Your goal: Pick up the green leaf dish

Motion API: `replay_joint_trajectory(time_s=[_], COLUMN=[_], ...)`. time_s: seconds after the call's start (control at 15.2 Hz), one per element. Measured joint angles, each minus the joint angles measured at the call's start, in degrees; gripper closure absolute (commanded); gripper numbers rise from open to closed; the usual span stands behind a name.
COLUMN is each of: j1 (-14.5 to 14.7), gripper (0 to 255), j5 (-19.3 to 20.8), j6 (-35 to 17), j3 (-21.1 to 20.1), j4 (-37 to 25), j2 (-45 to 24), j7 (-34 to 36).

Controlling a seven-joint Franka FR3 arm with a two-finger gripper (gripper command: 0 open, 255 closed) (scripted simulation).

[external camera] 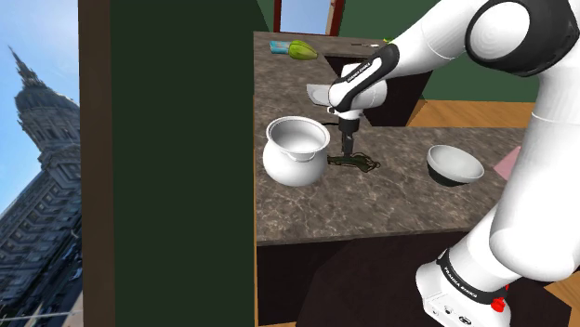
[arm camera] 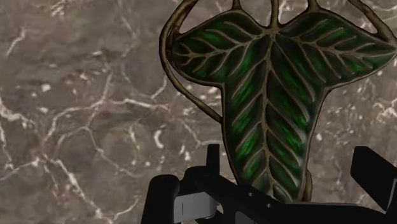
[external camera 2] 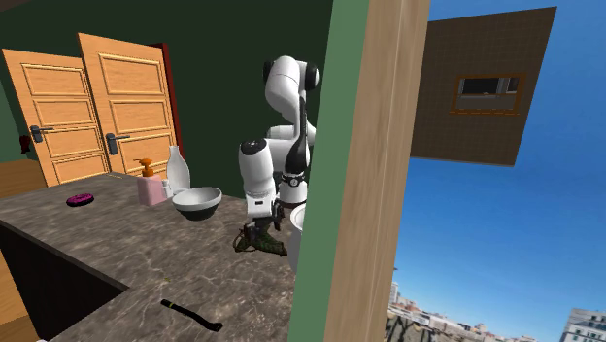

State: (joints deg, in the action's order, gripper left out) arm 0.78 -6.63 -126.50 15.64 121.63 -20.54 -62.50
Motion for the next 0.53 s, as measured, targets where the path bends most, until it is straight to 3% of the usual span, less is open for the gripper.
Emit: replay_joint_trajectory(time_s=[0.33, 0.4, 0.53], j1=[-0.4, -0.5, -0.5], gripper=[0, 255, 255], j5=[-1.1, -1.2, -1.3], j6=[-2.9, -3.1, -3.3], j3=[-0.6, -0.7, -0.7], j4=[-0.1, -0.1, -0.2], j2=[-3.1, -3.5, -3.7], j7=[-0.8, -0.9, -0.9])
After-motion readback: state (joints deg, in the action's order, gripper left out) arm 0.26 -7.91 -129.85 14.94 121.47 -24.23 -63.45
